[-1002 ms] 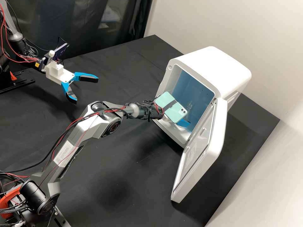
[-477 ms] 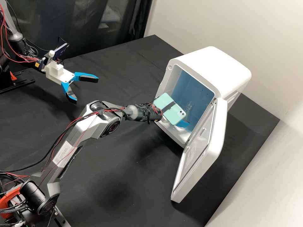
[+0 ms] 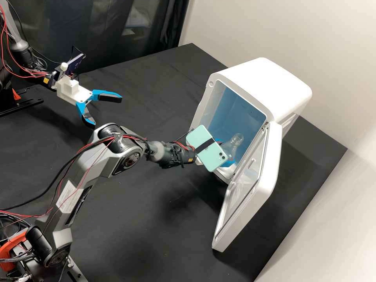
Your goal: Take the flask out of the incubator
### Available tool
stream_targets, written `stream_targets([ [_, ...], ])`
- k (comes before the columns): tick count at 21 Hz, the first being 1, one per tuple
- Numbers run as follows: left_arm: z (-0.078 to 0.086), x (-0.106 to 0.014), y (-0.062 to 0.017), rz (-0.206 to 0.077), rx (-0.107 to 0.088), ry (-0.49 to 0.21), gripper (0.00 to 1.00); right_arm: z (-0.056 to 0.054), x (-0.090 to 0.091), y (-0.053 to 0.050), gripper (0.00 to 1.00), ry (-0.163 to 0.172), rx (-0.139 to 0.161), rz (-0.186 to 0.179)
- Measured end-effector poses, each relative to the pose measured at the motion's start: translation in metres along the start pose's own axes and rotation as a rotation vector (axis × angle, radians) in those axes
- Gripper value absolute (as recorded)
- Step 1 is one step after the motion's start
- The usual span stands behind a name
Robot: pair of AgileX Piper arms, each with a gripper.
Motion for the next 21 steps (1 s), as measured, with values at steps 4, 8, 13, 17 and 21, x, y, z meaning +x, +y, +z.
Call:
stream_targets([
  [4,0.001,-0.001,-0.0016,-0.008,0.001,-0.007,1.0,0.019,-0.025,0.012,0.0,0.04,0.011,0.03],
  [8,0.001,-0.001,-0.0012,-0.007,0.002,-0.007,1.0,0.039,-0.052,0.02,0.0,0.07,0.011,0.044],
  [13,-0.001,-0.003,0.0021,0.011,0.006,0.003,1.0,0.063,-0.096,0.018,0.0,0.16,-0.057,-0.005],
  [17,0.0,-0.005,0.0018,0.011,0.006,0.006,1.0,0.089,-0.124,0.013,0.0,0.187,-0.065,-0.074],
  [21,0.0,-0.006,0.0033,0.018,0.009,0.005,1.0,0.11,-0.144,0.016,0.0,0.146,-0.063,-0.126],
])
